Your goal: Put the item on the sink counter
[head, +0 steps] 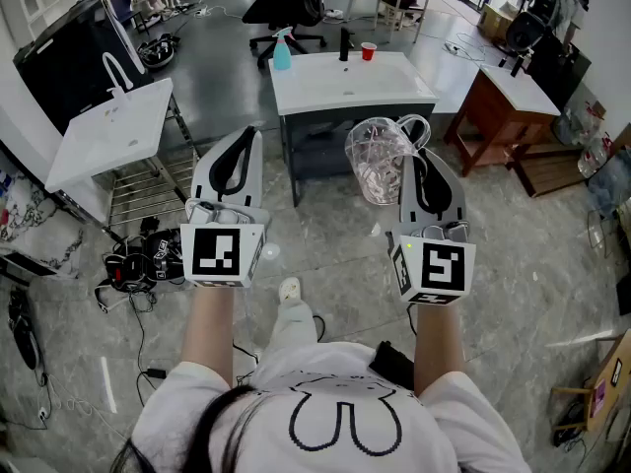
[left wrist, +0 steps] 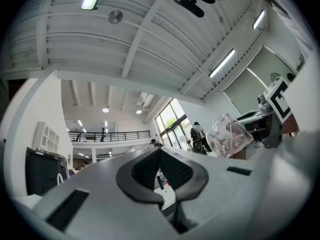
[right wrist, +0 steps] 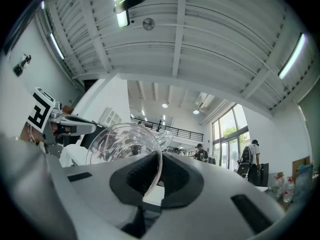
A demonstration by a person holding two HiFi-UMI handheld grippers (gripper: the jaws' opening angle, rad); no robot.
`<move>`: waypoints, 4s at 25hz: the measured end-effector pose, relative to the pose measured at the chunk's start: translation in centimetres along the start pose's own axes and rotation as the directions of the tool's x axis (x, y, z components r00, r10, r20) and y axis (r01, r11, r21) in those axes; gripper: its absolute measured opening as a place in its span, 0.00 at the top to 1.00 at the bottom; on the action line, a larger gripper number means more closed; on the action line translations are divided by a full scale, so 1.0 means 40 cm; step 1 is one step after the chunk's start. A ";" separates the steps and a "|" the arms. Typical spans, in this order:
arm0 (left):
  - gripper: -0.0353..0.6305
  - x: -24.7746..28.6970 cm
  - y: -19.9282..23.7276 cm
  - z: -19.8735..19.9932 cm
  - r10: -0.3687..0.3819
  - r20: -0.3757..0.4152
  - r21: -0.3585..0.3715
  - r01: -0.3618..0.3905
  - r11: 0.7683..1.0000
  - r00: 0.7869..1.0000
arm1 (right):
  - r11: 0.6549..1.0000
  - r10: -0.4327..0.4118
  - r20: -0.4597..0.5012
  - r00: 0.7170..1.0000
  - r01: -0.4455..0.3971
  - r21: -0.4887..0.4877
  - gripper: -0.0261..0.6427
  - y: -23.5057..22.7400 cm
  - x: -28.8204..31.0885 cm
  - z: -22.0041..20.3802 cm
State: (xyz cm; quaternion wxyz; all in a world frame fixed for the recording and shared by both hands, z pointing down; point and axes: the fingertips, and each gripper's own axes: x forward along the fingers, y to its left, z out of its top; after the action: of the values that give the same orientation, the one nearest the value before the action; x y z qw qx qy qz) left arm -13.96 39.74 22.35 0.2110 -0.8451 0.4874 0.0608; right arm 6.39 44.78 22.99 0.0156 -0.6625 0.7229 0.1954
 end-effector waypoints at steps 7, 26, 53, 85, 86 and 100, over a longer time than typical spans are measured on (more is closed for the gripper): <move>0.93 0.011 -0.003 -0.012 -0.005 0.018 -0.004 0.005 1.000 1.000 | 0.999 -0.027 -0.006 1.000 0.027 -0.017 0.90 -0.024 -0.014 -0.018; 0.93 0.248 0.101 -0.175 -0.008 -0.025 -0.064 0.006 0.998 1.000 | 1.000 -0.016 -0.100 0.995 0.017 0.012 0.90 -0.054 0.249 -0.146; 0.93 0.764 0.414 -0.466 -0.051 -0.021 -0.089 0.049 0.995 0.998 | 0.998 -0.061 -0.165 0.984 0.064 0.016 0.90 -0.048 0.869 -0.350; 0.93 1.340 0.518 -0.730 0.059 -0.118 -0.036 -0.064 0.997 0.991 | 0.990 0.105 -0.191 0.976 -0.084 0.112 0.90 -0.247 1.532 -0.668; 0.93 1.361 0.524 -0.739 0.068 -0.121 -0.032 -0.072 0.997 0.990 | 0.989 0.114 -0.193 0.975 -0.092 0.117 0.90 -0.254 1.560 -0.681; 0.93 1.531 0.598 -0.901 0.182 -0.210 -0.010 -0.188 0.982 0.961 | 0.956 0.252 -0.340 0.906 -0.179 0.231 0.90 -0.259 1.856 -0.902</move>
State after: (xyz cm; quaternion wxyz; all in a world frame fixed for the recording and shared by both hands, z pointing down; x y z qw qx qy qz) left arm -6.27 -34.55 28.89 0.1397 -0.8006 0.5826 -0.0011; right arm 15.88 -37.29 32.68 -0.0766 -0.5981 0.7978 -0.0025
